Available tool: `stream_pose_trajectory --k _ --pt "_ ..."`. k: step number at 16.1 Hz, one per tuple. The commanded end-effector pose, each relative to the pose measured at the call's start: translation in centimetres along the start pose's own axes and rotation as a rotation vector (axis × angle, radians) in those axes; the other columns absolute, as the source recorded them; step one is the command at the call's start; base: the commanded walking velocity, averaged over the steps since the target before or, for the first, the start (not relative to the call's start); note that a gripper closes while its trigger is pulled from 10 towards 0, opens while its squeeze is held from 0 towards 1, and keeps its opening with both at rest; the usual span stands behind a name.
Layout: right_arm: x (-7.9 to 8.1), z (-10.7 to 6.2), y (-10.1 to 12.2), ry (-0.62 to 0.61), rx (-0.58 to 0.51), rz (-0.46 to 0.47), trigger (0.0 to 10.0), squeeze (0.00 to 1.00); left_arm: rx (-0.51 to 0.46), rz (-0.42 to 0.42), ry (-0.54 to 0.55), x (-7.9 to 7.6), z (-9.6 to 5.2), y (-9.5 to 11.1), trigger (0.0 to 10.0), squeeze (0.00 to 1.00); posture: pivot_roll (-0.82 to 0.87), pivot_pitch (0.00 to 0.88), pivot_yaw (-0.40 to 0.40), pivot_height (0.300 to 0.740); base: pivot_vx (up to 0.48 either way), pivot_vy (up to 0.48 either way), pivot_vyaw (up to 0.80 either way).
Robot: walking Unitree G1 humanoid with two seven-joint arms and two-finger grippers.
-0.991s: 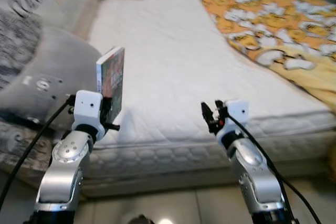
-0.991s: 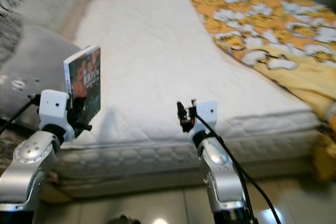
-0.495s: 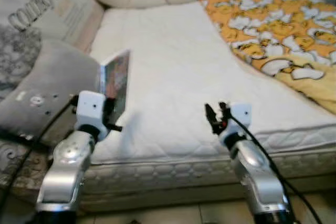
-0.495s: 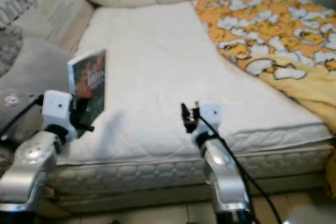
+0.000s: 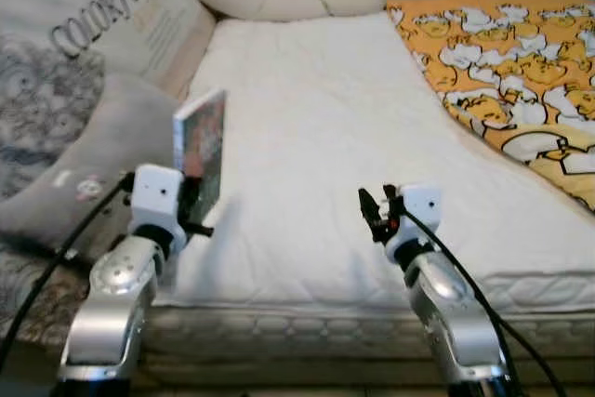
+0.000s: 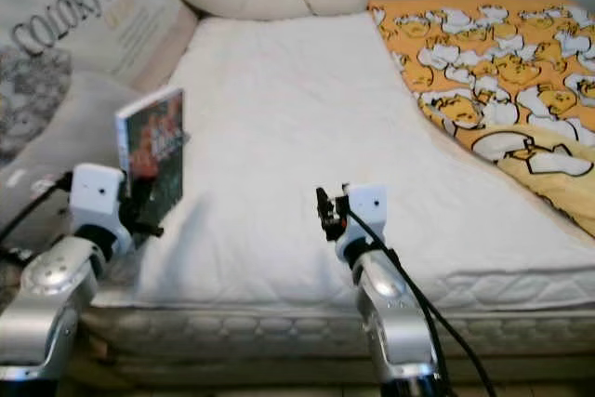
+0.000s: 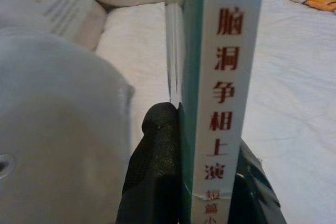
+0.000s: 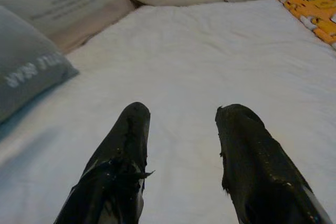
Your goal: Clean up the room
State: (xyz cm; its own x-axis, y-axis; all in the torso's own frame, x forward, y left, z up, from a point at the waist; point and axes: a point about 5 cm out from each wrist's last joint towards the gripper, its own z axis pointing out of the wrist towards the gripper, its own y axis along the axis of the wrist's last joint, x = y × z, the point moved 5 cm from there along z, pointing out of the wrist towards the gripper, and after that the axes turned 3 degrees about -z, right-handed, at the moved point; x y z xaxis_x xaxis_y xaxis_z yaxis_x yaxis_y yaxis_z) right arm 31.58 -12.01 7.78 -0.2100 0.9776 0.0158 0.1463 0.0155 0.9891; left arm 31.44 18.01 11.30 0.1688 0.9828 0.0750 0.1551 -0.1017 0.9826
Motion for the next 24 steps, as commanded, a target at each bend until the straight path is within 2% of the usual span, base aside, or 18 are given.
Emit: stream_pose_trajectory --k 1,6,10,11,13,15,18,20,22,24 --pt "-0.2 0.0 0.6 -0.004 -0.017 -0.006 10.0 0.00 -0.044 0.013 -0.014 -0.3 -0.1 1.2 10.0 0.00 0.01 0.000 0.043 0.740 0.341 0.000 0.00" --pt "-0.3 -0.1 0.6 -0.011 -0.013 -0.005 10.0 0.00 -0.041 0.008 -0.041 -0.7 0.0 1.2 10.0 0.00 0.01 0.000 0.047 0.740 0.340 0.000 0.00" --pt "-0.7 -0.4 0.5 -0.018 -0.009 -0.007 10.0 0.00 -0.020 -0.015 -0.094 -1.8 -0.1 0.6 10.0 0.00 0.00 0.000 0.040 0.740 0.328 0.000 0.00" --pt "-0.7 -0.5 0.5 -0.006 -0.004 -0.017 10.0 0.00 -0.012 -0.051 -0.121 -2.2 -0.2 0.2 10.0 0.00 0.00 0.000 0.035 0.740 0.000 0.000 0.00" --pt "-0.5 -0.6 0.6 0.050 0.000 -0.037 10.0 0.00 0.025 -0.060 -0.159 -2.5 -0.2 -0.3 10.0 0.00 0.00 0.000 0.032 0.740 0.000 0.000 0.00" --pt "-1.0 -0.6 1.1 0.074 -0.007 -0.027 10.0 0.00 0.058 -0.099 -0.209 -2.7 0.3 -0.5 10.0 0.00 0.00 0.000 0.030 0.740 0.000 0.000 0.00" --pt "-1.8 -0.6 1.3 0.089 0.005 -0.048 10.0 0.00 0.115 -0.075 -0.275 -3.0 1.2 -0.8 10.0 0.00 -0.01 0.000 0.032 0.740 0.000 0.000 0.00" --pt "-2.5 -0.8 1.7 0.155 0.015 -0.065 10.0 0.00 0.152 -0.220 -0.344 -4.3 2.8 -0.5 10.0 0.00 -0.01 0.000 0.029 0.740 0.000 0.000 0.00" --pt "-2.8 -1.1 2.0 0.206 0.022 -0.066 10.0 0.00 0.173 -0.261 -0.399 -5.2 3.7 -0.4 10.0 0.00 -0.02 0.000 0.029 0.740 0.000 0.000 0.00" --pt "-3.1 -1.7 2.4 0.304 0.043 -0.066 10.0 0.00 0.261 -0.367 -0.502 -6.9 4.6 -0.8 10.0 0.00 -0.03 0.000 0.030 0.740 0.000 0.000 0.00"
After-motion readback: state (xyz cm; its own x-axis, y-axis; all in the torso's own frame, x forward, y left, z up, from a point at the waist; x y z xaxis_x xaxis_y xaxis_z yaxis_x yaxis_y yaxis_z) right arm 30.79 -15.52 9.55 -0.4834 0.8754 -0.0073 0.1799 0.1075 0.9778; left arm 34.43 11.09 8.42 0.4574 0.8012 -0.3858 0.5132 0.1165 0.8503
